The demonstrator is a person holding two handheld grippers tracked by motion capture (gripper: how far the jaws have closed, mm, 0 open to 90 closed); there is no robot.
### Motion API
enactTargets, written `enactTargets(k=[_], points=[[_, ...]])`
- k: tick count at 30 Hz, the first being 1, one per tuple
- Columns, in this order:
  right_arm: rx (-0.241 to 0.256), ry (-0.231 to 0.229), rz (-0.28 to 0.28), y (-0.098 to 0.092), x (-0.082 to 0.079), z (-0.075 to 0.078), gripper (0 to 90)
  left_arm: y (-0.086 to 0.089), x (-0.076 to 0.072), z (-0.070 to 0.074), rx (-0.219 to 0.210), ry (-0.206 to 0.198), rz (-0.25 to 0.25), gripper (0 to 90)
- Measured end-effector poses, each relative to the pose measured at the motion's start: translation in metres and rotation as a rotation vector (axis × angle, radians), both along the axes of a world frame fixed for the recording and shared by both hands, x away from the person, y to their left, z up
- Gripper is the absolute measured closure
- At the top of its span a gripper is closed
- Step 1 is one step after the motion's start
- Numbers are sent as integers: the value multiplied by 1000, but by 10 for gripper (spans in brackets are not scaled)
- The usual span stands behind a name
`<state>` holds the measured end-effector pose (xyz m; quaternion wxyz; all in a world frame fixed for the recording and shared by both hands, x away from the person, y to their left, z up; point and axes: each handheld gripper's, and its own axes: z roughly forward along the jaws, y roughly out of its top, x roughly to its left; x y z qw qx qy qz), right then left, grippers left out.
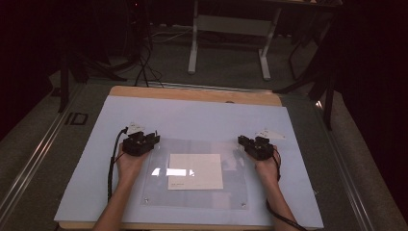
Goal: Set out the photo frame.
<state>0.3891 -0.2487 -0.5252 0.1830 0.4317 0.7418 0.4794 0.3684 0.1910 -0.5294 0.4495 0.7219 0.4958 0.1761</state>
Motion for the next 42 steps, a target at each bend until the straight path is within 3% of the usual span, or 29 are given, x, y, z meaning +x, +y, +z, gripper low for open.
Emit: enactTargets(k=[8,13,20,23,24,28,42], points=[[13,6,-6,0,1,0,826,-4,4,-3,7,-40,-2,755],[14,7,-10,1,1,0,827,-3,5,-1,-40,-73,14,793],[-11,1,-10,3,1,1,834,-5,4,-1,-21,-94,16,828],[-3,18,-7,2,2,2,833,-4,5,0,-23,-86,15,833],[13,45,-1,0,5,3,829,-3,5,0,-28,-84,15,833],[37,78,10,-2,8,4,824,0,6,-1,-67,-68,16,827],[47,194,-7,-1,24,11,822,4,18,-1,-129,2,7,821]])
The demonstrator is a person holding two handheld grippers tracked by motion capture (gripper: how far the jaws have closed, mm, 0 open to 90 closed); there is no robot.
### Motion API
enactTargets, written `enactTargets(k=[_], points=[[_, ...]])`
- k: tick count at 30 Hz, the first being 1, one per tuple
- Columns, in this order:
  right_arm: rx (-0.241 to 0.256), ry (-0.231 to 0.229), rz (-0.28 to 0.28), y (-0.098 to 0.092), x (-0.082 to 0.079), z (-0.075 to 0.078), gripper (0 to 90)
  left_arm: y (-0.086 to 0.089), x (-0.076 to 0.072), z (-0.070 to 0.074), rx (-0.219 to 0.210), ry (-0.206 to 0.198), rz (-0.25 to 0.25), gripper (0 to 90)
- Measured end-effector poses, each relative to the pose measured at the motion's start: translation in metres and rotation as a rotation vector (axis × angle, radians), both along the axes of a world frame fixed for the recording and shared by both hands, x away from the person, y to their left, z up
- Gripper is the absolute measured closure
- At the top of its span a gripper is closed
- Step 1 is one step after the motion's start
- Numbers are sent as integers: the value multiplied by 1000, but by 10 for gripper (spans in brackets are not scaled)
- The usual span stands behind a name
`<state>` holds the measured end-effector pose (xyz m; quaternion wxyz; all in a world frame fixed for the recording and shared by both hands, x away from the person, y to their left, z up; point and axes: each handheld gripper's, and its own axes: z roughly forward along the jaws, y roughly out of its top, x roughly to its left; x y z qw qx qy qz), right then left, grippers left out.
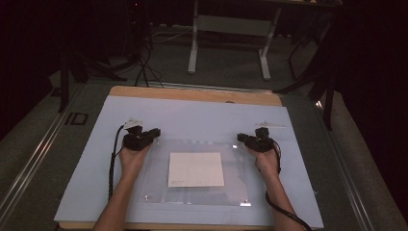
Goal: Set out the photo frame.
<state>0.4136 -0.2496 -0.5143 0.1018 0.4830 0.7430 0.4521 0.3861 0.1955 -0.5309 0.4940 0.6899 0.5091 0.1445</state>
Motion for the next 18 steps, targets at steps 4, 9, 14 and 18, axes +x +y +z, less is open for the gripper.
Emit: enactTargets(k=[4,9,14,18], points=[[25,28,-4,-1,6,-1,823,0,4,-1,-12,15,2,826],[34,70,-2,-2,11,1,821,0,9,0,-11,31,-2,830],[68,122,-4,-4,21,2,824,3,18,-1,-56,64,-3,833],[76,133,-13,-3,27,1,835,6,27,-2,-98,103,-11,836]])
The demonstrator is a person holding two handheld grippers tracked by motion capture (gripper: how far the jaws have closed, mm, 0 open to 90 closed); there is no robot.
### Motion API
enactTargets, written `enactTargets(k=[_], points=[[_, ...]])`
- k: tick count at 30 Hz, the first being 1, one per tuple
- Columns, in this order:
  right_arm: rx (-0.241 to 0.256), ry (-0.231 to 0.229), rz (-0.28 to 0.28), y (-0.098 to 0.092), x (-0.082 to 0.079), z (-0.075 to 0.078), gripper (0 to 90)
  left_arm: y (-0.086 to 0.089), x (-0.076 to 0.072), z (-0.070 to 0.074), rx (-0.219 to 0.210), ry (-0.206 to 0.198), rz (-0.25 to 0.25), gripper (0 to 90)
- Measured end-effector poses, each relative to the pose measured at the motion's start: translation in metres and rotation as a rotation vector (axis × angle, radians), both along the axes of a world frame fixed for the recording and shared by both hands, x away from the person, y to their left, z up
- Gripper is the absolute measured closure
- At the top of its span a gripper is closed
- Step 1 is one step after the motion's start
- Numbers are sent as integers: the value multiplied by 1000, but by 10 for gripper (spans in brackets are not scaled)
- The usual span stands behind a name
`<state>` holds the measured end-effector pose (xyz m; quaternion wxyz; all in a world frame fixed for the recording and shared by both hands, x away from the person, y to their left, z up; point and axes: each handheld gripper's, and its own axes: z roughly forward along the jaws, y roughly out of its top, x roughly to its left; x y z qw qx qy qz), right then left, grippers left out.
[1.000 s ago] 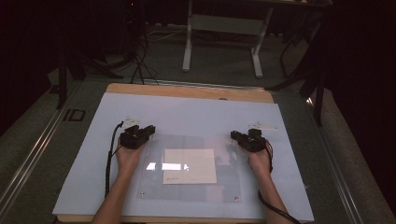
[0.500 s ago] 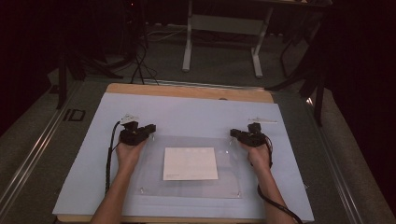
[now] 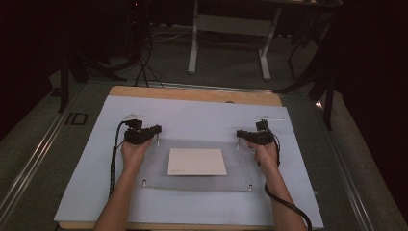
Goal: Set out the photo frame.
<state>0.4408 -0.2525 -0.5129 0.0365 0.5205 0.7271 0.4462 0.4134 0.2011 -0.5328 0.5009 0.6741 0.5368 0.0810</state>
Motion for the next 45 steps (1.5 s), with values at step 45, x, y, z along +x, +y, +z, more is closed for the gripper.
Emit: enactTargets(k=[45], points=[[-207,-194,89,-35,-53,17,609,-3,22,-3,-81,133,82,848]])
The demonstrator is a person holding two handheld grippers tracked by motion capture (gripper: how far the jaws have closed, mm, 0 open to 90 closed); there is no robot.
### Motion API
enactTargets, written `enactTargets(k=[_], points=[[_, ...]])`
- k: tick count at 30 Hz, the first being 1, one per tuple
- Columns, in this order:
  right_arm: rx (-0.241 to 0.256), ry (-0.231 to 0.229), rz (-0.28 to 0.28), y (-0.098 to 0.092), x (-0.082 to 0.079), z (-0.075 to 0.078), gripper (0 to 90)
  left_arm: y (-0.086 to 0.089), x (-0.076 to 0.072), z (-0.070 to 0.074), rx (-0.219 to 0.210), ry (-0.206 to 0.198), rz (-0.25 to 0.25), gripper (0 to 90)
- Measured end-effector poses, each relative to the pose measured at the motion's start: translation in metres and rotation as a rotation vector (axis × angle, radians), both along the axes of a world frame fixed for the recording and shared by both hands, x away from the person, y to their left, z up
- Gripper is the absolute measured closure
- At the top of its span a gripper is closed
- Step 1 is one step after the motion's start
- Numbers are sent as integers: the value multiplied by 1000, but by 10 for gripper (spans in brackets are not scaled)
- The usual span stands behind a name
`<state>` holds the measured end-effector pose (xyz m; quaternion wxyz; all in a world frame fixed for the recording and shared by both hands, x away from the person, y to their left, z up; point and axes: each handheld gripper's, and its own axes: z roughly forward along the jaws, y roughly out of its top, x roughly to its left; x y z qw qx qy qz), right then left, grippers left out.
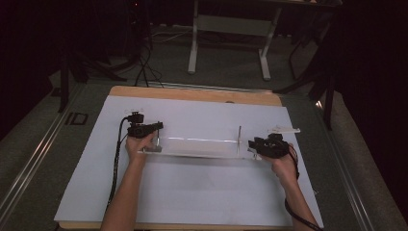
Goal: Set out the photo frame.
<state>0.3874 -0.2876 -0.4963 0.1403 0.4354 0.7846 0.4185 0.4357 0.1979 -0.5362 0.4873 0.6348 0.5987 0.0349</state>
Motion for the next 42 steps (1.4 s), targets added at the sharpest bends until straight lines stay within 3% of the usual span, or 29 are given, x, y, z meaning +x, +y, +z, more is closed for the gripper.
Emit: enactTargets(k=[9,19,22,28,42], points=[[-16,-25,61,-2,-16,-7,557,1,1,0,-5,4,-3,847],[-22,-50,121,2,-22,-11,482,1,1,-1,-8,4,-4,846],[-8,-81,135,3,-24,-10,443,1,1,-1,-9,6,-4,846],[32,-155,216,11,-30,-1,433,1,1,-1,-16,4,-4,845],[56,-221,296,22,-32,0,464,2,1,-2,-25,3,-7,844]])
